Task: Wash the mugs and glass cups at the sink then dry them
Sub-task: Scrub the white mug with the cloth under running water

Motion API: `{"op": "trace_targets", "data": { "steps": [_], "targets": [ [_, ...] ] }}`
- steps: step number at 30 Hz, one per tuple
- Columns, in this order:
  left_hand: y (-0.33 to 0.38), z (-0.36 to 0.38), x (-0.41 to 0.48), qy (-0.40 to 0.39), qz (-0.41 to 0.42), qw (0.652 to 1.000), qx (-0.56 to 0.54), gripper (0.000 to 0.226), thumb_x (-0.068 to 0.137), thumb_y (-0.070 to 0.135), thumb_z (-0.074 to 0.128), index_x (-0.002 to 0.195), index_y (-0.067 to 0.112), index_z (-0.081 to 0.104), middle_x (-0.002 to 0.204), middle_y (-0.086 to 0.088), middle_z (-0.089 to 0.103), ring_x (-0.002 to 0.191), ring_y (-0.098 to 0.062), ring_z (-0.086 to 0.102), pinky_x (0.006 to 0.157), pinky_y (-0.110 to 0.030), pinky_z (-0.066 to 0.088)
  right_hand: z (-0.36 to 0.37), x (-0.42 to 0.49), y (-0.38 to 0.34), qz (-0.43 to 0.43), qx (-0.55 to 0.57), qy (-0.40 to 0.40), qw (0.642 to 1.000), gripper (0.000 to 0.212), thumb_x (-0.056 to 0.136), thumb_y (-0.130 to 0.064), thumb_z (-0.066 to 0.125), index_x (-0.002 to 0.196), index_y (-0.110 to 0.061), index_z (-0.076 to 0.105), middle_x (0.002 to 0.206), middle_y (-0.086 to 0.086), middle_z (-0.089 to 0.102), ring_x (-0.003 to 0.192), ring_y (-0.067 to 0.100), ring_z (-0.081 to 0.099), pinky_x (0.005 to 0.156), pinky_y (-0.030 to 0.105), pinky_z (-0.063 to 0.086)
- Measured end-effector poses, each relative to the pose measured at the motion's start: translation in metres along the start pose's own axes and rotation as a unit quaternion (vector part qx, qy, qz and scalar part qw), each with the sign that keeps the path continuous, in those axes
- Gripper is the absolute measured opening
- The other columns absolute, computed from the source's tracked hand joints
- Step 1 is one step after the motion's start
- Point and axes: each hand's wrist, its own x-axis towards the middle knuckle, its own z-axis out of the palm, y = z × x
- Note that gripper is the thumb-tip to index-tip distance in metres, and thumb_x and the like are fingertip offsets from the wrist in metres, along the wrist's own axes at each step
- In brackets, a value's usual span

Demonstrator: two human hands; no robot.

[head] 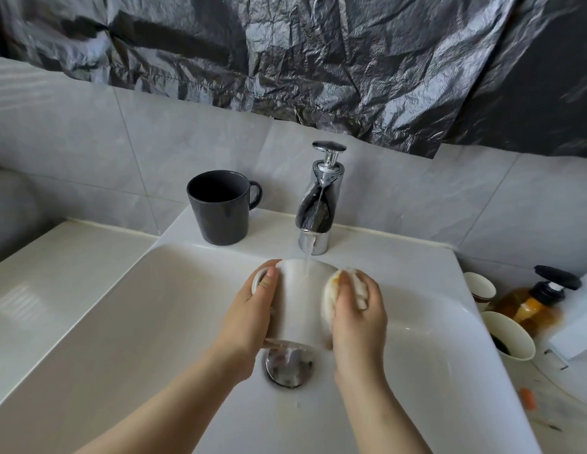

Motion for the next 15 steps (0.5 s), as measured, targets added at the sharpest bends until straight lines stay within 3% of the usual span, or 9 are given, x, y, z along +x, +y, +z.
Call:
{"op": "trace_targets", "data": {
  "steps": [3,4,5,8,10,13,15],
  "targets": [
    [0.003,-0.004,0.004,0.012,0.000,1.000,-0.003,0.023,0.098,0.044,0.040,0.101,0.048,0.062,0.107,0.002,0.068,0.097,-0.022,0.066,0.066,-0.043,0.060,0.004,-0.010,0.007,-0.006,0.006,-0.167,0.986,0.060,0.061,-0.036,0.074,0.113,-0.049,0.048,0.126,-0.015,0.051,0.113,0.007,0.055,0.094,0.027,0.047],
    [0.002,-0.006,0.005,0.012,0.003,1.000,0.002,0.023,0.098,0.044,0.041,0.101,0.048,0.063,0.107,0.004,0.069,0.097,-0.022,0.066,0.072,-0.046,0.059,0.005,-0.011,0.007,-0.009,-0.020,-0.181,0.983,0.062,0.059,-0.038,0.073,0.115,-0.048,0.047,0.126,-0.014,0.051,0.114,0.007,0.055,0.095,0.027,0.048],
    [0.000,-0.006,0.005,0.011,0.007,1.000,0.009,0.024,0.098,0.043,0.041,0.099,0.049,0.064,0.105,0.005,0.070,0.097,-0.021,0.066,0.078,-0.048,0.058,0.005,-0.008,0.009,-0.006,-0.024,-0.160,0.987,0.053,0.062,-0.038,0.073,0.110,-0.046,0.051,0.121,-0.013,0.054,0.111,0.008,0.056,0.092,0.024,0.049],
    [-0.003,-0.002,0.001,-0.011,0.009,1.000,0.023,0.025,0.098,0.040,0.043,0.096,0.049,0.066,0.100,0.010,0.070,0.097,-0.017,0.063,0.087,-0.044,0.053,0.000,0.004,0.003,0.022,0.024,0.002,0.999,0.011,0.082,-0.034,0.068,0.083,-0.032,0.057,0.091,-0.011,0.062,0.095,0.019,0.061,0.073,0.021,0.047],
    [-0.001,0.002,-0.002,-0.017,0.005,1.000,0.013,0.024,0.098,0.040,0.043,0.098,0.048,0.065,0.099,0.010,0.070,0.091,-0.015,0.064,0.081,-0.040,0.054,-0.005,0.003,0.002,0.031,0.062,-0.034,0.997,0.018,0.080,-0.031,0.070,0.093,-0.032,0.057,0.096,-0.013,0.061,0.095,0.018,0.061,0.076,0.023,0.048],
    [0.003,-0.001,-0.001,-0.003,0.003,1.000,-0.004,0.022,0.098,0.042,0.042,0.105,0.045,0.062,0.103,0.005,0.069,0.086,-0.016,0.066,0.070,-0.040,0.059,-0.005,-0.013,0.002,0.029,0.045,-0.182,0.982,0.061,0.072,-0.022,0.079,0.119,-0.043,0.047,0.116,-0.019,0.053,0.104,0.006,0.059,0.083,0.022,0.052],
    [0.002,-0.003,0.001,0.005,0.018,1.000,0.003,0.022,0.098,0.041,0.042,0.103,0.046,0.063,0.104,0.006,0.070,0.089,-0.016,0.065,0.072,-0.039,0.058,-0.004,-0.008,0.006,0.015,0.000,-0.137,0.990,0.044,0.076,-0.029,0.074,0.111,-0.043,0.051,0.112,-0.020,0.056,0.102,0.006,0.059,0.089,0.027,0.050]
  ]
}}
